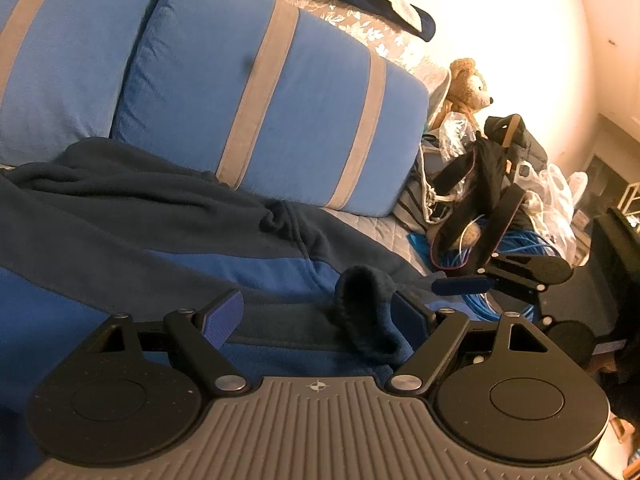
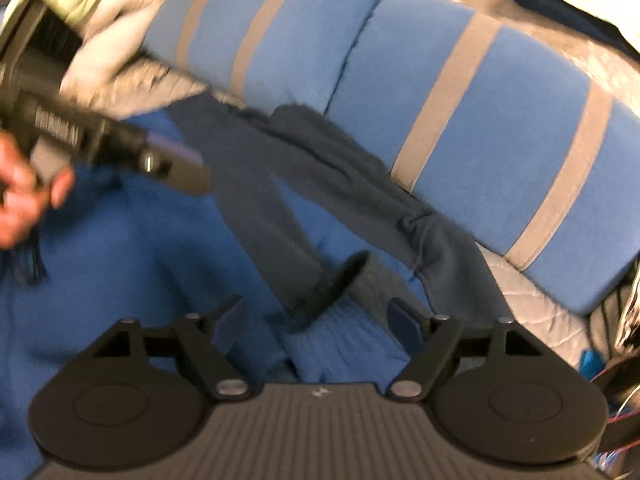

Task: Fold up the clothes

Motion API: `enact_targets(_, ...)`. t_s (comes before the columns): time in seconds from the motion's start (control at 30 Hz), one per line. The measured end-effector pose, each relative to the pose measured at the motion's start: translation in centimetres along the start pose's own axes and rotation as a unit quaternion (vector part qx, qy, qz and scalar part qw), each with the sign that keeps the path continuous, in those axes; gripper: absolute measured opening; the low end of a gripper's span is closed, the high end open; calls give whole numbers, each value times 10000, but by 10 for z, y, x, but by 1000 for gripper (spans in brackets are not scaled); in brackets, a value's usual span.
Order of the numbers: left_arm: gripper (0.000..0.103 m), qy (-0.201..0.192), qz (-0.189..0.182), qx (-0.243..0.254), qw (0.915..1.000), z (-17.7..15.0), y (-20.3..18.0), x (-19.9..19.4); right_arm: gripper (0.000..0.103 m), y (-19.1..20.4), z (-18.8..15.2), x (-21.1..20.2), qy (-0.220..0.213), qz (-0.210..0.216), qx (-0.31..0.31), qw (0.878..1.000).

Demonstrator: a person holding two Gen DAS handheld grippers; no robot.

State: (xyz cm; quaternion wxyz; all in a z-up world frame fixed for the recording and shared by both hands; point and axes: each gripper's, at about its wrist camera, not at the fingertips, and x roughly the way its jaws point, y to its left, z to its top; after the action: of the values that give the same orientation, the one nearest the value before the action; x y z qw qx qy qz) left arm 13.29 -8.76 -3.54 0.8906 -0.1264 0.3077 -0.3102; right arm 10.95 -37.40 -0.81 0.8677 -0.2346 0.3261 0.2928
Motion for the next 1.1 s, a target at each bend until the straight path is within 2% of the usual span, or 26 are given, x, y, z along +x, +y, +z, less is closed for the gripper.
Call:
enact_targets(0.23,81,-17,-15,-86,10000,1,3,-3,86,0,-16,5,367,223,-836,9956)
enact_targets(0.4,81,-19,-26,-90,10000,1,2,-2,82,-6,-21,-3,453,289,-1119,9923)
enact_targets(0.63,81,-3,-25,-94,10000,1,4,-2,69,-5,-24,-8,526,329,-1448,9875)
enact_targets(0.93,81,30,6,-106,9999,1,5,0,57,-12,-22,9,658,809,-1253,9866)
enact_targets(1.1,81,61,18,-78,9999,1,5,0,57,-14,-22,27,726,918,-1132,9866)
